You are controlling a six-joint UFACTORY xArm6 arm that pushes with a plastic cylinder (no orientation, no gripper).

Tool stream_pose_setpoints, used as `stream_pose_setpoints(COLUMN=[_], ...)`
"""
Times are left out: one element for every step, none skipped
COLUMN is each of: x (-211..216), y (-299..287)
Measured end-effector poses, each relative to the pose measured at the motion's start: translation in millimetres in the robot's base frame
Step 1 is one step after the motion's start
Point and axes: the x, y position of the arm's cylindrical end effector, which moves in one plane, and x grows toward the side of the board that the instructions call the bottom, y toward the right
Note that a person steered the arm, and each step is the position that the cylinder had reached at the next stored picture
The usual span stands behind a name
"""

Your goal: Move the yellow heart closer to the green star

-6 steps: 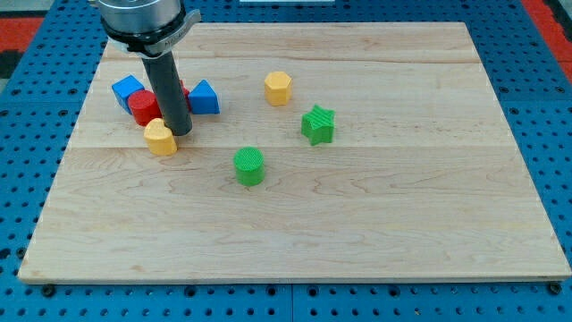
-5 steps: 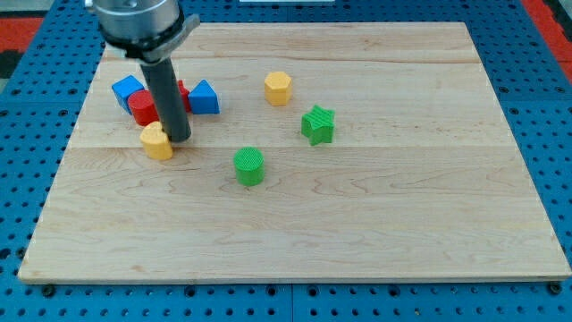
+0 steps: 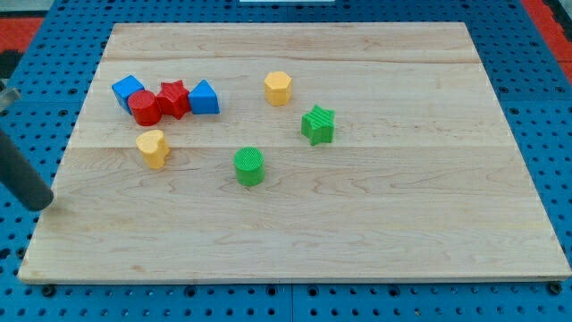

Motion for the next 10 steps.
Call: stream_pose_setpoints(x=[4, 4, 2, -44, -83, -90, -90, -90, -103, -106], y=[-1, -1, -9, 49, 134, 218, 242, 260, 278, 274])
